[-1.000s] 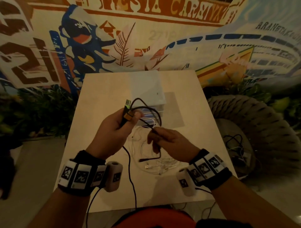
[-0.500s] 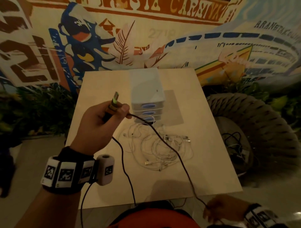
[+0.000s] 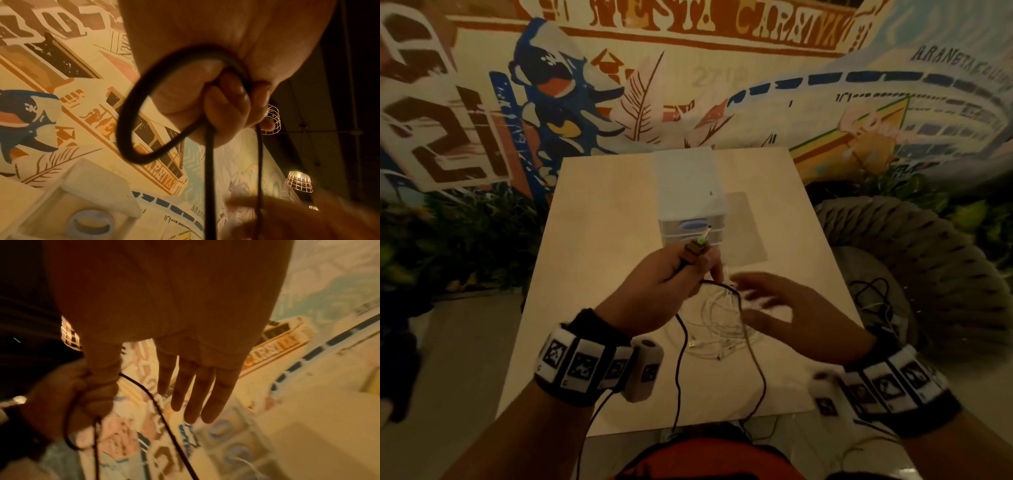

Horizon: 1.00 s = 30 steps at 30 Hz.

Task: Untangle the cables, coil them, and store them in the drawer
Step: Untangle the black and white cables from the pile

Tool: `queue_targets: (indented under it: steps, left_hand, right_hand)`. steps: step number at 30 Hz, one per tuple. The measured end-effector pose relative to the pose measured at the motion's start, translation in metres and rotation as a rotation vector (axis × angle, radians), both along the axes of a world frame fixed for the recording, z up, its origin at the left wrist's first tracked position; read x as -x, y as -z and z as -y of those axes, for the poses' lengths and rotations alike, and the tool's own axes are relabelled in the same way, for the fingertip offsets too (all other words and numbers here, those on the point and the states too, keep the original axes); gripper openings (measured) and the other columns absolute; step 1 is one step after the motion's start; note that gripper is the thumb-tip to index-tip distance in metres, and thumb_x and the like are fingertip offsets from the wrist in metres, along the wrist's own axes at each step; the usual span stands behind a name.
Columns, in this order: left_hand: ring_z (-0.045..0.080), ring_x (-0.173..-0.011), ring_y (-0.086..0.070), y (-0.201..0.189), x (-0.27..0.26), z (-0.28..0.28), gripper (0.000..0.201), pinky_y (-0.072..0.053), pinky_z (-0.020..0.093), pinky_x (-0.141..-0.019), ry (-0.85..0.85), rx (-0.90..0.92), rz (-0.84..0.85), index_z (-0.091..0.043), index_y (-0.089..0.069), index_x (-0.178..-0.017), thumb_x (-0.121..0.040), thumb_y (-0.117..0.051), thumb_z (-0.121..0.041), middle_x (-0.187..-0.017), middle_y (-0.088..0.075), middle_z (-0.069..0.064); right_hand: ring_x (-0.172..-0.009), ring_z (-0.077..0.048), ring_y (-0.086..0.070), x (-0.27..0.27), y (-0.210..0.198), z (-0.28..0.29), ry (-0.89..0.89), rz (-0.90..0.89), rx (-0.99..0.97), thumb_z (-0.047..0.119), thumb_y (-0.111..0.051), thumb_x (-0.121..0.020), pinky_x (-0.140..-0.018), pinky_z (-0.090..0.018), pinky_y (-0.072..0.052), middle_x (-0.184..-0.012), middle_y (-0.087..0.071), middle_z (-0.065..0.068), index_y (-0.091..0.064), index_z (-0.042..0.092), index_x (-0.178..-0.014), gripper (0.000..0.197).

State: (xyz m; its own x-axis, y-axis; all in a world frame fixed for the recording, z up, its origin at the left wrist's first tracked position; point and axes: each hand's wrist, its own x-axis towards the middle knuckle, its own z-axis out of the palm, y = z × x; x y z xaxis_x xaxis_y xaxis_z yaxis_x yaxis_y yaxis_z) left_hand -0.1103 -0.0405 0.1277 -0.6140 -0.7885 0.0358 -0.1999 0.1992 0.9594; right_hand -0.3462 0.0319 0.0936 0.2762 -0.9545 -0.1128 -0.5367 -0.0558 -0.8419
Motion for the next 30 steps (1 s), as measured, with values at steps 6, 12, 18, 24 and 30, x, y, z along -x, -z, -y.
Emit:
queue_targets:
  steps: [6,12,18,24,30]
  left_hand:
    - [0.019,-0.048,-0.041,-0.001,-0.001,0.006,0.039,-0.035,0.023,-0.052,-0.141,0.019,-0.025,-0.012,-0.064,-0.092,-0.106,-0.037,-0.037,-0.058,-0.051,0.013]
    - [0.030,-0.047,-0.056,0.001,-0.018,0.018,0.041,-0.048,0.032,-0.047,-0.428,-0.047,-0.146,-0.007,-0.063,-0.101,-0.109,-0.034,-0.034,-0.064,-0.066,0.014]
    - [0.030,-0.041,-0.046,0.008,-0.008,0.011,0.035,-0.055,0.041,-0.053,-0.371,-0.114,-0.219,-0.008,-0.060,-0.096,-0.109,-0.035,-0.029,-0.054,-0.041,0.009]
    - [0.024,-0.047,-0.025,0.008,0.009,0.002,0.028,-0.028,0.033,-0.045,-0.241,-0.118,-0.177,-0.007,-0.057,-0.108,-0.108,-0.040,-0.028,-0.059,-0.029,0.020]
    - [0.020,-0.049,-0.037,0.006,0.017,-0.003,0.046,-0.034,0.039,-0.052,-0.064,-0.081,-0.012,0.004,-0.053,-0.106,-0.101,-0.049,-0.041,-0.057,-0.039,0.004]
  right_hand:
    - [-0.075,-0.008,-0.064,-0.042,-0.014,0.024,-0.131,-0.034,0.063,0.030,-0.042,-0.108,-0.073,-0.022,-0.051,-0.077,-0.065,0.007,-0.064,0.022,-0.091,0.029]
    - [-0.099,-0.003,-0.065,-0.002,0.050,-0.010,-0.127,-0.147,-0.087,0.035,-0.043,-0.107,-0.090,-0.030,-0.051,-0.101,-0.070,0.017,-0.070,0.032,-0.099,0.028]
    - [-0.093,-0.021,-0.074,0.016,0.111,-0.044,-0.012,0.017,-0.464,0.032,-0.054,-0.103,-0.094,-0.046,-0.056,-0.100,-0.077,-0.002,-0.077,0.026,-0.106,0.024]
    - [-0.131,0.003,-0.048,0.012,0.104,-0.049,-0.246,-0.512,-0.325,0.075,-0.047,-0.088,-0.115,-0.025,-0.036,-0.145,-0.052,0.023,-0.046,0.048,-0.143,0.061]
    - [-0.134,0.007,-0.044,0.006,0.006,-0.001,0.117,-0.167,0.223,0.069,-0.052,-0.090,-0.112,-0.030,-0.042,-0.149,-0.042,0.028,-0.029,0.047,-0.152,0.069]
